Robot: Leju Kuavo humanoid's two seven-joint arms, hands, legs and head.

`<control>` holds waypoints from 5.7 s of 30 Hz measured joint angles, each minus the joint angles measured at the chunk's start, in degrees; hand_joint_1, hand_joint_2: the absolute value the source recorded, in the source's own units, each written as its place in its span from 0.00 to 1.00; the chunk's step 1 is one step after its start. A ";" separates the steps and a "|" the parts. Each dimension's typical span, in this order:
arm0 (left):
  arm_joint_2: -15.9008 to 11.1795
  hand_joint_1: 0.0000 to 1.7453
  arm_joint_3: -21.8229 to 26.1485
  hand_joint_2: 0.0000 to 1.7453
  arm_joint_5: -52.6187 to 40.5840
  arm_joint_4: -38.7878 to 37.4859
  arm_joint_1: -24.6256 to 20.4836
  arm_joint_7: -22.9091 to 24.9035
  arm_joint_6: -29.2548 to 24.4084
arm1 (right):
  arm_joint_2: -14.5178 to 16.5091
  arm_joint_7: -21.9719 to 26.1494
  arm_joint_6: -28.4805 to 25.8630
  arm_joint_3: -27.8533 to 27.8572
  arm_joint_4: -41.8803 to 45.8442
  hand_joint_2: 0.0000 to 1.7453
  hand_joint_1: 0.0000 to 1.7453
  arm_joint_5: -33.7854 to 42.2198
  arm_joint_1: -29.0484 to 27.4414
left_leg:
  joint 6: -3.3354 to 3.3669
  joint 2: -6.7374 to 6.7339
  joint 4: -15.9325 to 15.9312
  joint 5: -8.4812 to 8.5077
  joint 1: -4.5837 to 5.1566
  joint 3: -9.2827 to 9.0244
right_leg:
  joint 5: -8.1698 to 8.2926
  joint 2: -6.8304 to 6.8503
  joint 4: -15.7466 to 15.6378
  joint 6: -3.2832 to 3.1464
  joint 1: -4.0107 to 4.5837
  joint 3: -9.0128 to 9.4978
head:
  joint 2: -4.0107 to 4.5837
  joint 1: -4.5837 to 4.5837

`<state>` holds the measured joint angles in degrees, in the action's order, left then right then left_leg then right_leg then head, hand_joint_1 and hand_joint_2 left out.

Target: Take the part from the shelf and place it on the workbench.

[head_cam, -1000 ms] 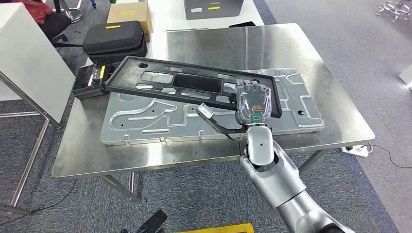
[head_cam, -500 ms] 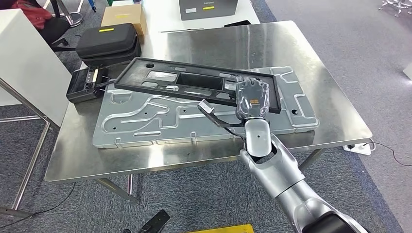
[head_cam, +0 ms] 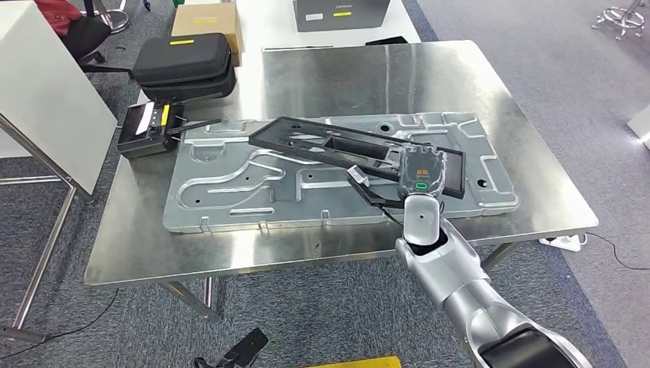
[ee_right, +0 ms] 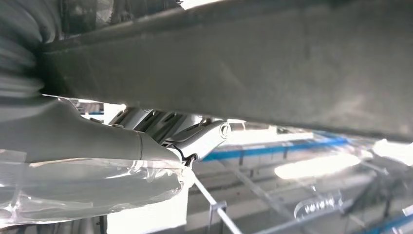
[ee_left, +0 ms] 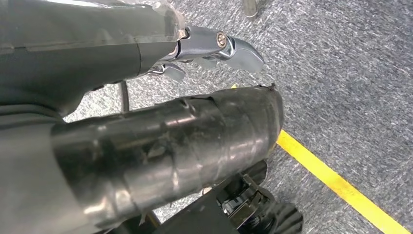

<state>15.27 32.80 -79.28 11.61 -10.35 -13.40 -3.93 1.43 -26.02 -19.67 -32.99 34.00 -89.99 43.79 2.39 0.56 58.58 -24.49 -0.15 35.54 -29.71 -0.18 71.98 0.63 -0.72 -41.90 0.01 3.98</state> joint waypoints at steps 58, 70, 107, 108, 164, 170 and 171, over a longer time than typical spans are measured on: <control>-1.43 0.00 0.81 0.00 9.49 0.00 4.15 -0.33 -9.63 | -7.99 13.62 2.23 7.05 40.86 0.00 0.00 17.37 -22.32 | -0.42 -0.26 -0.49 -0.60 -0.50 -1.33 | -3.37 0.10 0.01 0.84 -0.40 1.51 | -0.01 -0.23; -1.68 0.00 2.68 0.00 10.83 0.00 5.39 -0.94 -11.41 | -8.21 20.92 -14.15 11.14 59.69 0.00 0.00 23.91 -36.48 | -2.41 -0.17 2.27 -2.70 -0.23 -0.18 | 3.26 0.19 -12.90 -1.55 -0.22 8.07 | 0.00 -0.33; -2.37 0.00 4.94 0.00 11.66 0.00 6.07 -1.33 -12.94 | 5.31 49.36 -20.39 20.47 68.43 0.00 0.00 48.22 -52.27 | -3.42 -0.41 12.72 -10.33 -0.53 0.41 | 4.45 0.51 -12.44 -2.26 -0.24 6.18 | 0.00 -0.37; -2.42 0.00 4.98 0.00 11.66 0.00 6.09 -1.34 -12.97 | 5.33 49.43 -20.39 20.48 68.38 0.00 0.00 48.52 -52.48 | -3.22 -0.41 8.80 -8.72 -0.52 -2.23 | 4.72 0.48 -12.32 -2.10 -0.24 5.86 | 0.01 -0.37; -2.86 0.00 7.35 0.00 12.45 -0.07 6.64 -1.55 -13.88 | 5.62 51.40 -20.44 23.66 67.82 0.00 0.00 58.53 -56.17 | -3.02 -0.89 5.46 -5.37 -0.08 2.14 | 1.30 0.53 -15.22 -2.30 0.10 12.17 | 0.00 -0.41; -2.86 0.00 7.35 0.00 12.61 -0.07 6.66 -1.58 -13.88 | 5.61 51.10 -20.45 23.89 67.77 0.00 0.00 58.64 -56.44 | -2.67 -0.88 9.96 -6.18 -0.09 -2.32 | 4.59 0.64 -14.09 -2.10 0.25 7.23 | 0.01 -0.45; -2.86 0.00 7.35 0.00 12.64 -0.07 6.59 -1.62 -13.88 | 5.61 51.02 -20.46 23.91 67.77 0.00 0.00 58.64 -56.47 | -2.38 -0.87 5.54 -5.55 0.01 -5.59 | 5.04 0.62 -13.77 -1.90 0.33 6.57 | 0.01 -0.45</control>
<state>12.41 40.15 -66.64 11.54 -3.76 -15.02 -17.81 7.04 25.00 -40.13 -9.08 101.77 -31.34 -12.67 0.01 -0.31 64.11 -30.04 -0.14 29.94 -24.67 0.43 58.21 -1.27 -0.39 -35.32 0.01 3.52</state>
